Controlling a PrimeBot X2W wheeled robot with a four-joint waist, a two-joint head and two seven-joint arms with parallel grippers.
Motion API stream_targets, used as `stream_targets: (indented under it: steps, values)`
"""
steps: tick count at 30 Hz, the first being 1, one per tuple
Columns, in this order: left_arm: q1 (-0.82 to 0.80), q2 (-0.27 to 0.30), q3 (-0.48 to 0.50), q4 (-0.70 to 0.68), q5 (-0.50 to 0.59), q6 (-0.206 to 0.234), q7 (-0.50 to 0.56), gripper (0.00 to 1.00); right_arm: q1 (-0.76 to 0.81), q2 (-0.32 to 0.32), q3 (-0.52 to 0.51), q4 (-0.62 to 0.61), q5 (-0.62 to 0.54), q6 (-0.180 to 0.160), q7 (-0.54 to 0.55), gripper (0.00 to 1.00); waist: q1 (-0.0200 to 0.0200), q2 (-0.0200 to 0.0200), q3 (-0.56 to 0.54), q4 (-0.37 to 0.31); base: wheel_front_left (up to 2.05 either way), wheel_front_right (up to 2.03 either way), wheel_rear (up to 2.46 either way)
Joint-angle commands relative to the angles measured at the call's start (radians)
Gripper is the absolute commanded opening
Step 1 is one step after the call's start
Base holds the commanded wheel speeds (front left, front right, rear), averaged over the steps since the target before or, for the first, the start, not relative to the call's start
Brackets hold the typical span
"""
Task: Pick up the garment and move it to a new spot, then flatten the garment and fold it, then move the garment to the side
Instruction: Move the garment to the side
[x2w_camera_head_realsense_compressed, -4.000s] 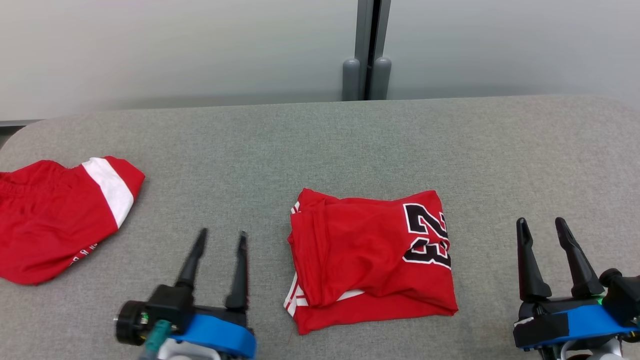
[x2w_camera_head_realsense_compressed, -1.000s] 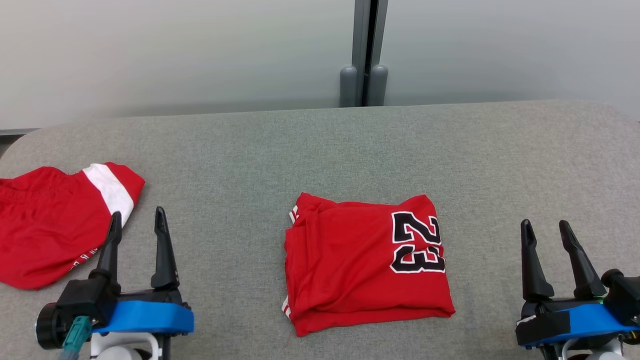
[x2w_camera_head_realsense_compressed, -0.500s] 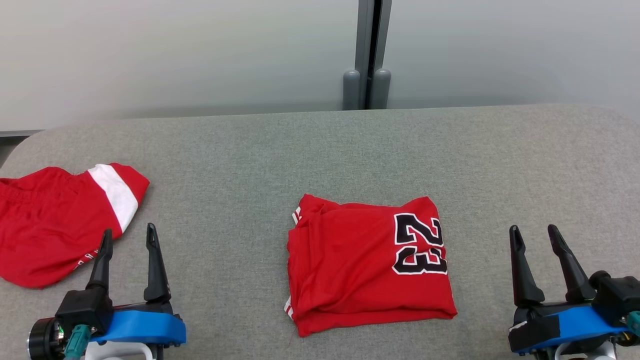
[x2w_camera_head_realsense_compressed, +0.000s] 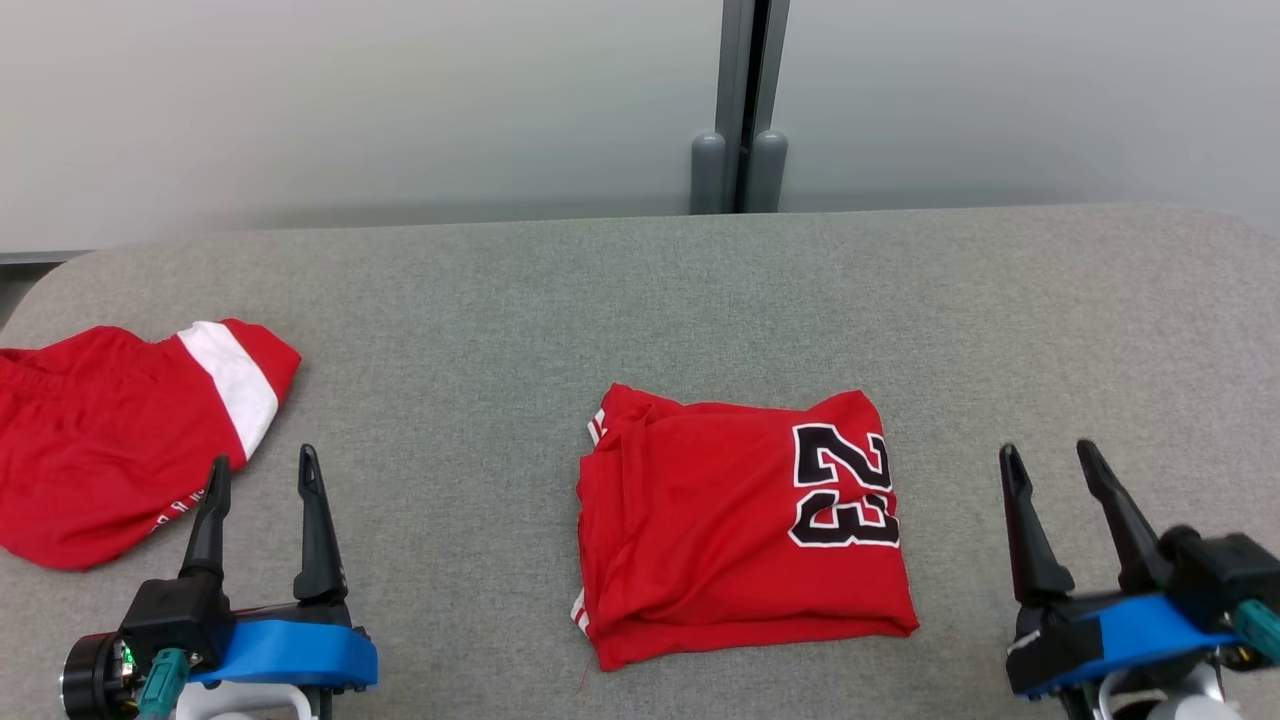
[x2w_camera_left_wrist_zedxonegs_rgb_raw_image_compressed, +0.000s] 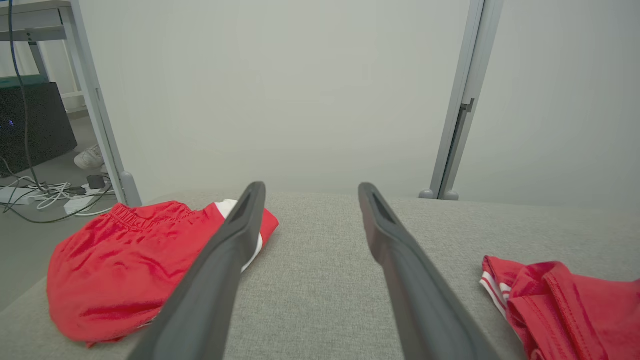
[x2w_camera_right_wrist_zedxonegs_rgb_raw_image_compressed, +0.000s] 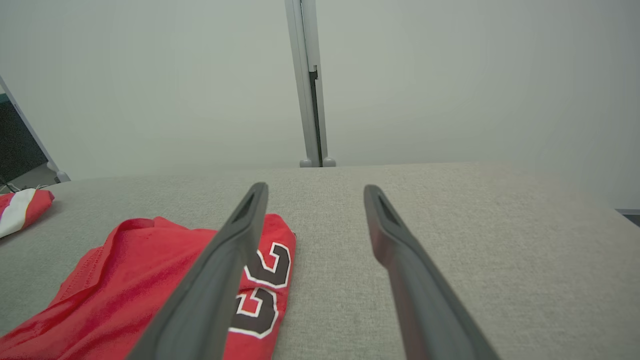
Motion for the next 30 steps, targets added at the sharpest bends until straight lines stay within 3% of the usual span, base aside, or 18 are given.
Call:
stream_targets:
  steps: [1, 7, 13, 30]
  values:
    - [-0.010, -0.002, 0.001, -0.004, 0.007, -0.002, -0.005, 1.00, -0.030, -0.007, 0.006, 0.001, 0.000, 0.001, 0.009, 1.00, 0.0000, 0.0000, 0.004, 0.001, 0.00, 0.00, 0.00]
    - [-0.039, -0.007, 0.001, 0.008, 0.012, -0.015, -0.005, 1.00, -0.116, -0.019, 0.056, 0.046, 0.006, 0.001, 0.087, 1.00, 0.0000, 0.0000, 0.028, 0.012, 0.00, 0.00, 0.00]
    - [-0.066, -0.019, -0.007, 0.011, 0.028, -0.024, -0.005, 1.00, -0.173, -0.035, 0.088, 0.168, 0.014, 0.001, 0.130, 1.00, 0.0000, 0.0000, 0.053, 0.034, 0.00, 0.00, 0.00]
    - [-0.102, -0.049, -0.008, 0.024, 0.048, -0.046, -0.005, 1.00, -0.248, -0.022, 0.127, 0.519, 0.061, 0.001, 0.054, 1.00, 0.0000, 0.0000, 0.103, 0.073, 0.00, 0.00, 0.00]
